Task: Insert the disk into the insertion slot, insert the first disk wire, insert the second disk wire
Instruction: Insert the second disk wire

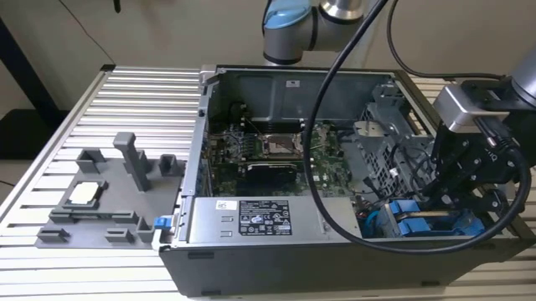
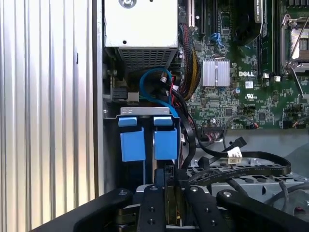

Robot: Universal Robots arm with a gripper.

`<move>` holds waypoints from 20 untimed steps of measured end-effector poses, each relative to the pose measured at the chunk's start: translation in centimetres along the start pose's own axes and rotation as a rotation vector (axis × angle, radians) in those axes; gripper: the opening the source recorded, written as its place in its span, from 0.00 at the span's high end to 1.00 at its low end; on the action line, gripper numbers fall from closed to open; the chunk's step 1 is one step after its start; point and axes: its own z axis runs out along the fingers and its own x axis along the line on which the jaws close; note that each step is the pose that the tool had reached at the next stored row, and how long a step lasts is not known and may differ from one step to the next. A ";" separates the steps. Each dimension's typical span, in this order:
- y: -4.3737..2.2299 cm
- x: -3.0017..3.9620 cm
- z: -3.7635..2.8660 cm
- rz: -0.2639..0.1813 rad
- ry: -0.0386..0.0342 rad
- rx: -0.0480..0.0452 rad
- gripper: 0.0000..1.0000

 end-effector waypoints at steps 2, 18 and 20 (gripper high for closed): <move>0.00 0.00 0.01 0.000 0.0002 0.0000 0.76; -0.04 0.05 0.70 0.000 -0.0063 0.0067 0.84; -0.04 0.06 0.76 0.000 -0.0062 0.0068 0.84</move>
